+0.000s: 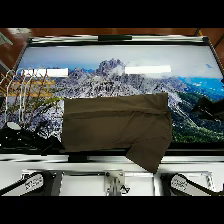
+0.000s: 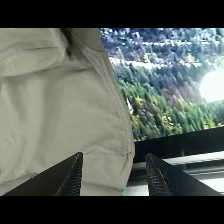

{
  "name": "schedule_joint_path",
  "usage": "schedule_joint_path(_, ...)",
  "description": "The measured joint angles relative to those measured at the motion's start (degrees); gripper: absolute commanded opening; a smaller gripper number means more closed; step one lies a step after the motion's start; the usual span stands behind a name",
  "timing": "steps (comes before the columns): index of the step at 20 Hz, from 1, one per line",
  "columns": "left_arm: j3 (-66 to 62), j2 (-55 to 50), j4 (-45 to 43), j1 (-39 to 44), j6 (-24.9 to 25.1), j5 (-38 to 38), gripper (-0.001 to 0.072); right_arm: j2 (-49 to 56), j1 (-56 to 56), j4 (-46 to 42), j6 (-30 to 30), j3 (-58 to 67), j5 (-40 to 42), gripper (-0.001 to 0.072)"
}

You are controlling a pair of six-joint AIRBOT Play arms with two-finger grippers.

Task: Fold the shirts.

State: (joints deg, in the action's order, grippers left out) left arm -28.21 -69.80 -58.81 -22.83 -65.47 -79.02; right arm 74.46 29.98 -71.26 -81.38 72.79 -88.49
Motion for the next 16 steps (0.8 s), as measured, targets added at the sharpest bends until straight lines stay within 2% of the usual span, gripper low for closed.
schedule_joint_path(2,0.85,0.02,0.92,0.00,0.17,0.81,0.0580,0.00,0.00,0.17,0.02,0.00,-0.04,0.0517)
schedule_joint_path(3,1.14,0.04,1.20,0.00,0.26,1.33,0.0485,0.00,0.00,0.20,0.02,0.00,-0.04,0.0517)
schedule_joint_path(6,1.60,-0.04,2.34,0.04,0.70,3.34,0.0460,0.00,0.00,0.24,0.02,0.00,-0.11,0.0517)
schedule_joint_path(7,1.79,-0.02,2.38,0.00,0.76,3.43,0.0408,0.00,0.00,0.24,0.02,0.00,-0.33,0.0517)
schedule_joint_path(9,1.90,-0.07,2.23,0.00,0.96,5.18,0.0163,0.00,0.00,0.24,0.02,0.00,-0.70,0.0518)
schedule_joint_path(10,1.90,-0.04,2.14,0.04,1.05,6.43,0.0113,0.00,0.00,0.24,0.02,0.00,-0.70,0.0517)
schedule_joint_path(11,1.92,-0.04,2.21,0.02,1.05,6.86,0.0032,0.00,0.00,0.24,0.02,0.00,-0.76,0.0517)
schedule_joint_path(16,1.16,-0.02,2.03,0.04,1.36,6.78,0.0034,-0.04,0.00,-1.95,0.61,-3.91,-2.03,0.0519)
